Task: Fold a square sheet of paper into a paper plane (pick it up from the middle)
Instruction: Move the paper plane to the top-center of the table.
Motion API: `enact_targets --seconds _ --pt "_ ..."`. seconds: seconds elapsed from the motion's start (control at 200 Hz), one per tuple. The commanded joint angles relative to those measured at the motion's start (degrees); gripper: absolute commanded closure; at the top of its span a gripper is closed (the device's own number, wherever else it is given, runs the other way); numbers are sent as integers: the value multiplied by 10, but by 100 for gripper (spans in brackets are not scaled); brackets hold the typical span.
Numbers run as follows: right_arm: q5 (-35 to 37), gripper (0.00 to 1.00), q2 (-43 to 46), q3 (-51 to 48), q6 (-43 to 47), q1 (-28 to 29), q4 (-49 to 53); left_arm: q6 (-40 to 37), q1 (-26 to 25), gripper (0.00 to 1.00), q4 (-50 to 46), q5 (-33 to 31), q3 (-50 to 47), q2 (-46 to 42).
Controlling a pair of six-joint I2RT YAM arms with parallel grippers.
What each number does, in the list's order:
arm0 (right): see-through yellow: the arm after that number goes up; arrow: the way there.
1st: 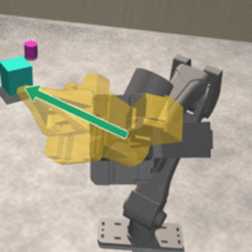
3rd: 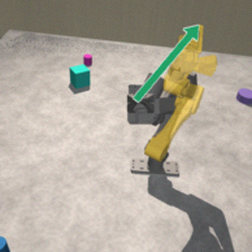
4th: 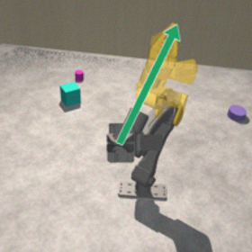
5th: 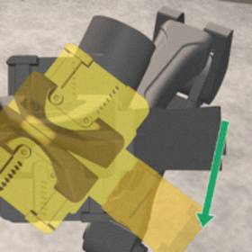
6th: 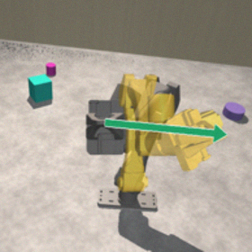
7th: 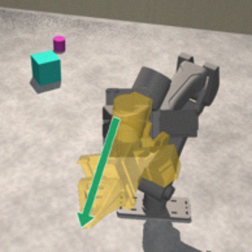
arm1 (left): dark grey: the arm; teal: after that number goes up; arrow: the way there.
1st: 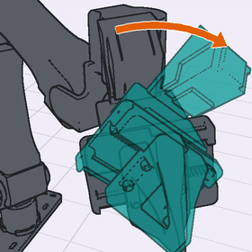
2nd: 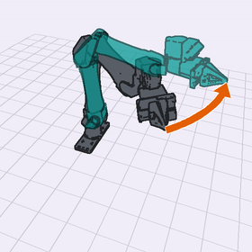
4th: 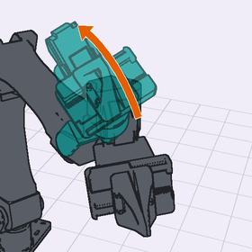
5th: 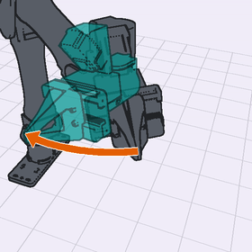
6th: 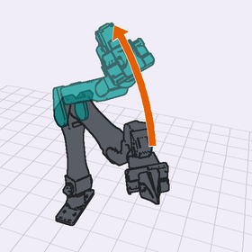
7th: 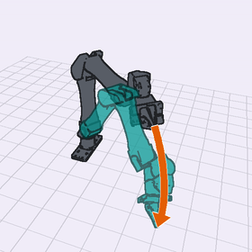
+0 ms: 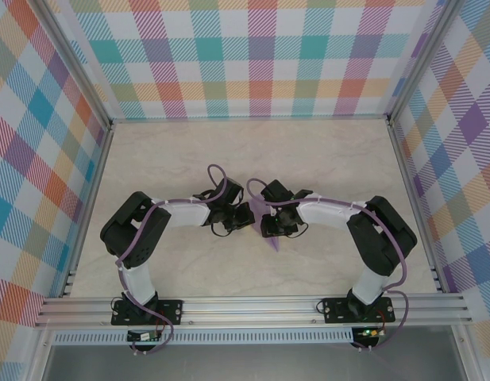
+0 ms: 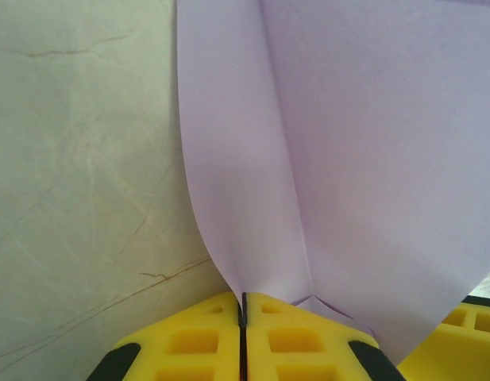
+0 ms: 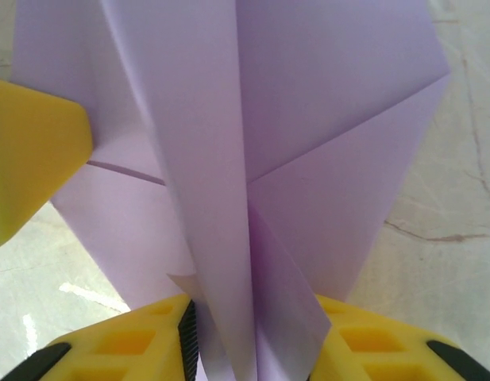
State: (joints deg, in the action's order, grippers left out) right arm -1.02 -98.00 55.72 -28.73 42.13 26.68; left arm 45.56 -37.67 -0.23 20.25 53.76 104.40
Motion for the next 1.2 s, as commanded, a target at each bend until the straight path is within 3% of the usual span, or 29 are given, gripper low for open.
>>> enact_targets --seconds 0.0,0.155,0.345,0.54,0.77,1.195 --pt "18 66 16 12 -14 4 2 -9 8 92 -22 -8 -3 -18" --pt "30 69 13 20 -25 4 6 -9 8 93 -22 -8 -3 -15" --pt "34 67 9 35 -29 4 5 -10 8 93 -23 -7 -2 -12" --pt "18 74 0 37 -26 4 6 -10 8 93 -26 -7 0 -14" --pt "-7 73 0 22 -19 7 9 -12 8 92 -32 -10 3 -15" --pt "16 76 -22 34 -22 15 35 -19 18 64 -84 -29 43 -51"
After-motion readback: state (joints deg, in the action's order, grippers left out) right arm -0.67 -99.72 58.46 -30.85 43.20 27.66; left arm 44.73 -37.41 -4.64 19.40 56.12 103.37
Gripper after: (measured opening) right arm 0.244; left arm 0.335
